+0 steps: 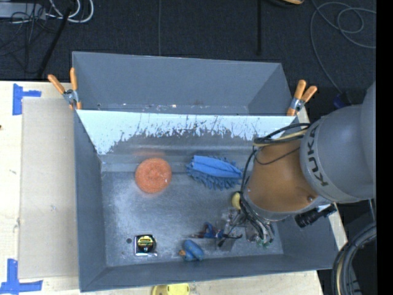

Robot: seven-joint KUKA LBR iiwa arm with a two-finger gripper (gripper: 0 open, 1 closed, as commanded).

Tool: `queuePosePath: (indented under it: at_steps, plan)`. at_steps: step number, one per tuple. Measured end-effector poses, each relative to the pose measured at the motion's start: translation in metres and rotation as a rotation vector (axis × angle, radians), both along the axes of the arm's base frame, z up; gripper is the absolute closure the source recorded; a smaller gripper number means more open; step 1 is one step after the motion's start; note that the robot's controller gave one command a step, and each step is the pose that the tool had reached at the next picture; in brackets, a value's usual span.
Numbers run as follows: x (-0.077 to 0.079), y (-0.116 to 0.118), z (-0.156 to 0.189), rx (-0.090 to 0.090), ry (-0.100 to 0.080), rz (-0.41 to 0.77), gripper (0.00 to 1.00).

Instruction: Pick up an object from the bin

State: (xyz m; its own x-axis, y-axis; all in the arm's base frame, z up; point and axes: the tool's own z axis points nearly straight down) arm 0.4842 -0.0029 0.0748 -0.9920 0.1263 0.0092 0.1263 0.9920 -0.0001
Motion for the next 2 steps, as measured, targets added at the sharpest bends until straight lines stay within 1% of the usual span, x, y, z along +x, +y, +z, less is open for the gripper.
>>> queuePosePath:
  at_steps: [1,2]
  plan:
    - [-0.001,0.000,0.023,0.000,0.004,0.000,1.00]
    - [-0.001,0.000,0.046,0.000,0.000,0.001,1.00]
